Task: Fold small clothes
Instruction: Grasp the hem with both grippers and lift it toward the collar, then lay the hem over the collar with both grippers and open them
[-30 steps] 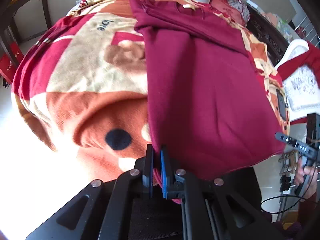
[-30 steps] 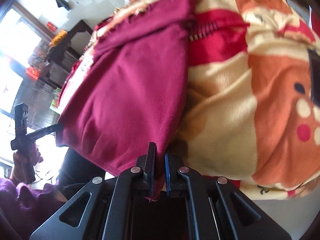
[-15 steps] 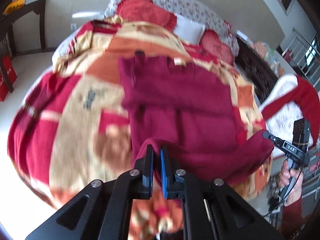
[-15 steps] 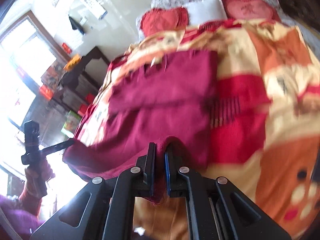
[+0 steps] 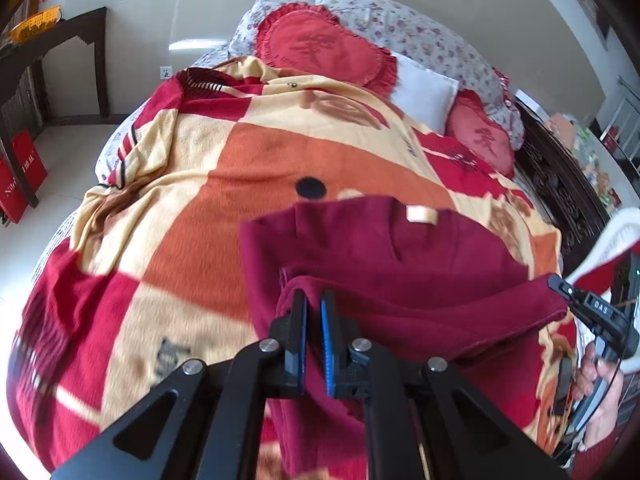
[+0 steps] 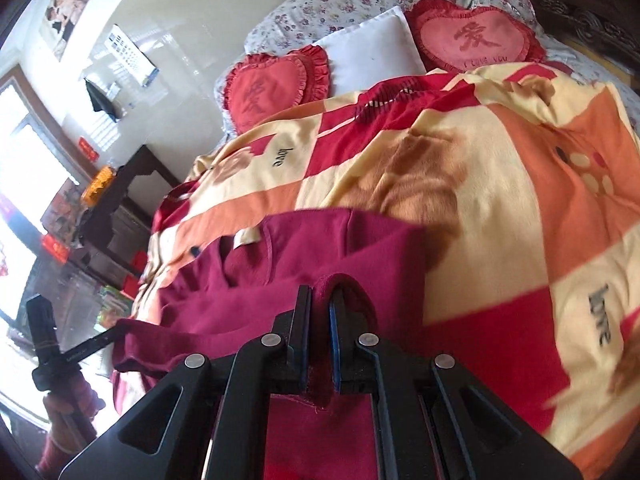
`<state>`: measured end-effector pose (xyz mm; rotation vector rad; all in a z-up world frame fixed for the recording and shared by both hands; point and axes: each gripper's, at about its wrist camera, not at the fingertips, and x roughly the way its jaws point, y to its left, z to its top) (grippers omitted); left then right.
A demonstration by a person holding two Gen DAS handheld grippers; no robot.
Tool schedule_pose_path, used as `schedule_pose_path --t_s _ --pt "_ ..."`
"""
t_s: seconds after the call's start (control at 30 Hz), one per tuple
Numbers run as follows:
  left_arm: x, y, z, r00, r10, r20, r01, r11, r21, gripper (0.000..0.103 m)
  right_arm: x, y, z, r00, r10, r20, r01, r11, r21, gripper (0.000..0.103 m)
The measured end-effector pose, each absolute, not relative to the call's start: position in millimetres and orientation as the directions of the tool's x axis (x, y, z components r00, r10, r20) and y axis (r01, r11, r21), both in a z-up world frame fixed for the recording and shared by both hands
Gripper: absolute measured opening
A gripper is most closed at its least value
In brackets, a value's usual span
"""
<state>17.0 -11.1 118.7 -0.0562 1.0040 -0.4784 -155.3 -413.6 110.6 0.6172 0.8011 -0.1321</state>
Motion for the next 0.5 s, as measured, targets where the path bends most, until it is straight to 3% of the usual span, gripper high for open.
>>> schedule_pose_path --t_s 0.1,0.23,0.3,0.33,0.37,0.5 --pt "44.8 -18.9 101.9 0.427 -0.403 -0.809 0.335 0.902 -0.273 0.007 -136.6 -422.5 100.8 0.698 0.084 -0.711 0.371 0.807 0.459 0.0" --pt "68.4 -21.2 81.0 0.372 -0.414 -0.831 0.304 0.9 -0.312 0.016 -113.8 -436.0 77.7 0.667 0.097 -0.739 0.423 0.768 0.482 0.0" --pt "72.6 -15.4 81.3 0.358 -0.443 -0.822 0.288 0.89 -0.354 0.036 -112.0 -443.7 72.8 0.666 0.112 -0.738 0.436 0.744 0.507 0.0" --pt "71.3 -8.3 87.1 0.379 -0.46 -0.803 0.282 0.884 -0.373 0.059 -118.3 -447.6 75.8 0.691 0.113 -0.713 0.432 0.727 0.534 0.009" --pt "68.9 -3.2 92.5 0.398 -0.471 -0.788 0.28 0.88 -0.385 0.07 -125.1 -449.2 80.5 0.709 0.092 -0.7 0.435 0.723 0.536 0.017" --pt "53.5 7.0 115.1 0.446 -0.472 -0.761 0.327 0.877 -0.352 0.072 -150.7 -444.6 99.5 0.733 0.043 -0.679 0.406 0.773 0.487 0.018"
